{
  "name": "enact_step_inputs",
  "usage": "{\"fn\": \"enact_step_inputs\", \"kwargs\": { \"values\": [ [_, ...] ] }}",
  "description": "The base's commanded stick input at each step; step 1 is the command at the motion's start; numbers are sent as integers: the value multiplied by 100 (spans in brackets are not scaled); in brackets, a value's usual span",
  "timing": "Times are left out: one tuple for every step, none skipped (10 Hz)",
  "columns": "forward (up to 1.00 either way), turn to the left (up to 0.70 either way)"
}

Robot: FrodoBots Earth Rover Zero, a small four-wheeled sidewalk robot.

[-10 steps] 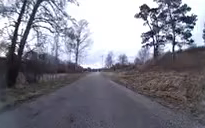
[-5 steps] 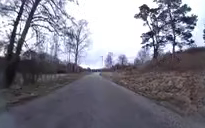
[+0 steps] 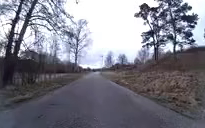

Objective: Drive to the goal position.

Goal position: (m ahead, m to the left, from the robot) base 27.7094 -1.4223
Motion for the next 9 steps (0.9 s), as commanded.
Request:
{"fn": "enact_step_inputs", "kwargs": {
  "values": [
    [50, 0],
    [50, 0],
    [50, 0],
    [50, 0],
    [50, 0],
    [50, 0],
    [50, 0],
    [50, 0],
    [50, 0]
  ]
}}
